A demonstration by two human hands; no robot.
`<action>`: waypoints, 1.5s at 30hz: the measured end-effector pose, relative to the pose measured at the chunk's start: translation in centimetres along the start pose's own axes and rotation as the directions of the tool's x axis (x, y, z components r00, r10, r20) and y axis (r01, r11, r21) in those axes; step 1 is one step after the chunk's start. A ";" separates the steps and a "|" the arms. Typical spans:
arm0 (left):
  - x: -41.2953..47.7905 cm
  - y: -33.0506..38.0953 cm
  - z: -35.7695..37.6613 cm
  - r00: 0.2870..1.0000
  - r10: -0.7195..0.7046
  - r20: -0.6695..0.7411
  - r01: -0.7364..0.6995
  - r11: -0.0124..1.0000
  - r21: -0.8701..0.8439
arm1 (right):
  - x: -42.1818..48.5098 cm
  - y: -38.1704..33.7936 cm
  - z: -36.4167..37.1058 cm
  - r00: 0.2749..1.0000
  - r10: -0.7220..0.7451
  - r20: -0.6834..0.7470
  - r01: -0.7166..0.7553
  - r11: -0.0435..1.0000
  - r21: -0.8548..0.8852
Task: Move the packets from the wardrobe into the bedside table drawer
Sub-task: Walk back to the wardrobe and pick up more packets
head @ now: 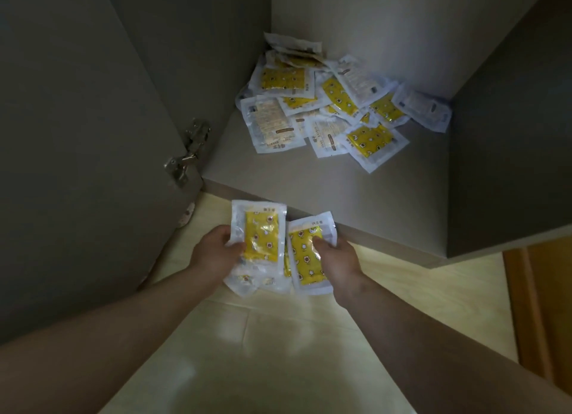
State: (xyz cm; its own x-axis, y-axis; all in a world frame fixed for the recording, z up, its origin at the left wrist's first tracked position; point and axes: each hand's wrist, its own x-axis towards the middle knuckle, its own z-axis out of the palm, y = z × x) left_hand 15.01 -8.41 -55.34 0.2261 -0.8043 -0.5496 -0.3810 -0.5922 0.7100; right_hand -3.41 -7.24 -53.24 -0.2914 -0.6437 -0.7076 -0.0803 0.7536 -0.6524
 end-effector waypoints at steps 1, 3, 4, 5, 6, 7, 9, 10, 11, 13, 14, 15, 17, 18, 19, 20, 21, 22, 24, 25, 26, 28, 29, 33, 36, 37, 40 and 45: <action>-0.1 -0.1 0.2 1.000 0.009 -0.015 -0.007 0.992 0.126 | 0.2 0.1 0.3 1.000 0.012 -0.022 -0.012 1.000 0.022; -0.4 -0.1 0.9 0.995 0.016 -0.094 0.016 0.945 0.325 | 0.8 0.3 1.3 0.997 0.010 -0.075 -0.015 0.998 -0.066; -0.7 0.3 1.3 0.991 -0.014 -0.134 0.060 0.935 0.350 | 0.8 0.2 1.8 0.996 0.005 -0.093 -0.020 0.987 -0.159; -0.9 0.8 1.6 0.986 -0.060 -0.154 0.109 0.936 0.335 | 0.7 0.1 2.3 0.995 -0.005 -0.104 -0.021 0.968 -0.251; -1.0 1.2 1.9 0.982 -0.101 -0.161 0.148 0.939 0.312 | 0.4 -0.1 2.7 0.995 -0.018 -0.103 -0.017 0.943 -0.331; -1.0 1.4 2.3 0.978 -0.136 -0.158 0.179 0.936 0.302 | 0.2 -0.1 2.9 0.996 -0.031 -0.088 -0.007 0.914 -0.406; -0.9 1.6 2.7 0.974 -0.177 -0.140 0.211 0.934 0.289 | -0.2 -0.1 3.1 0.997 -0.058 -0.060 0.015 0.832 -0.555; -0.9 1.6 2.8 0.974 -0.187 -0.130 0.216 0.937 0.274 | -0.2 0.0 2.9 0.996 -0.072 -0.056 0.021 0.785 -0.619; -1.0 1.6 2.9 0.975 -0.190 -0.115 0.214 0.944 0.253 | -0.2 0.2 2.7 0.994 -0.091 -0.058 0.030 0.746 -0.665; -1.1 1.4 2.9 0.983 -0.166 -0.083 0.180 0.963 0.200 | -0.3 0.3 2.2 0.990 -0.121 -0.066 0.043 0.728 -0.684; -1.0 1.4 2.9 0.987 -0.140 -0.073 0.151 0.971 0.183 | -0.3 0.4 2.0 0.988 -0.136 -0.073 0.054 0.748 -0.661; -1.0 1.4 2.7 0.992 -0.111 -0.060 0.120 0.977 0.177 | -0.4 0.5 1.9 0.986 -0.147 -0.079 0.066 0.780 -0.622; -1.0 1.4 2.5 0.997 -0.070 -0.029 0.074 0.981 0.181 | -0.6 0.5 2.1 0.985 -0.146 -0.087 0.079 0.849 -0.522; -1.0 1.3 2.5 0.998 -0.062 -0.009 0.063 0.982 0.176 | -0.7 0.6 2.3 0.988 -0.132 -0.082 0.079 0.881 -0.467; -1.1 1.3 2.5 0.998 -0.063 0.013 0.060 0.986 0.153 | -0.7 0.6 2.4 0.991 -0.117 -0.071 0.078 0.910 -0.407; -1.2 1.1 2.5 0.997 -0.067 0.035 0.063 0.991 0.116 | -0.7 0.7 2.6 0.994 -0.099 -0.053 0.075 0.933 -0.352; -1.3 0.9 2.5 0.996 -0.065 0.058 0.060 0.995 0.077 | -0.7 0.8 2.7 0.996 -0.082 -0.032 0.068 0.948 -0.311; -1.3 0.7 2.5 0.995 -0.049 0.088 0.045 0.998 0.052 | -0.7 1.1 2.7 0.997 -0.069 -0.017 0.061 0.958 -0.280; -1.1 0.3 2.2 0.985 -0.022 0.172 0.021 1.000 0.009 | -0.5 1.5 2.7 0.999 -0.049 -0.006 0.047 0.978 -0.204; -1.2 0.3 2.0 0.977 -0.022 0.214 0.029 0.999 -0.031 | -0.5 1.7 2.5 0.999 -0.039 0.000 0.039 0.989 -0.142; -1.3 0.3 1.8 0.967 -0.027 0.254 0.048 0.996 -0.077 | -0.4 1.9 2.3 0.999 -0.031 0.011 0.032 0.997 -0.068; -1.6 0.4 1.5 0.941 -0.071 0.331 0.127 0.981 -0.150 | -0.3 2.0 1.7 0.999 -0.030 0.035 0.028 0.998 0.056; -1.6 0.4 1.4 0.923 -0.108 0.370 0.187 0.965 -0.183 | -0.2 2.0 1.3 0.998 -0.044 0.053 0.039 0.995 0.094; -1.9 -0.1 1.5 0.836 -0.217 0.504 0.396 0.874 -0.282 | -0.1 1.4 -0.1 0.983 -0.125 0.131 0.096 0.973 0.208; -2.2 -0.3 1.8 0.796 -0.198 0.572 0.452 0.822 -0.345 | 0.3 1.2 -0.5 0.982 -0.131 0.135 0.088 0.954 0.287; -2.3 -0.3 1.9 0.793 -0.191 0.579 0.464 0.805 -0.370 | 0.3 1.1 -0.5 0.982 -0.127 0.137 0.082 0.951 0.298; -2.3 -0.1 2.4 0.820 -0.195 0.538 0.476 0.753 -0.454 | 0.5 1.4 -0.3 0.981 -0.124 0.149 0.074 0.950 0.304; -2.1 0.0 2.7 0.897 -0.138 0.420 0.364 0.768 -0.527 | 0.3 2.4 0.9 0.981 -0.114 0.160 0.058 0.947 0.317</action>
State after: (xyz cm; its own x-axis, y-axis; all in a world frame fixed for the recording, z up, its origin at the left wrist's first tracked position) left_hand 12.09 -6.53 -55.40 -0.1210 -0.6194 -0.7757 0.2618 -0.7737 0.5769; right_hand -2.82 -5.77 -55.29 -0.1243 -0.7380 -0.6632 0.2093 0.6338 -0.7446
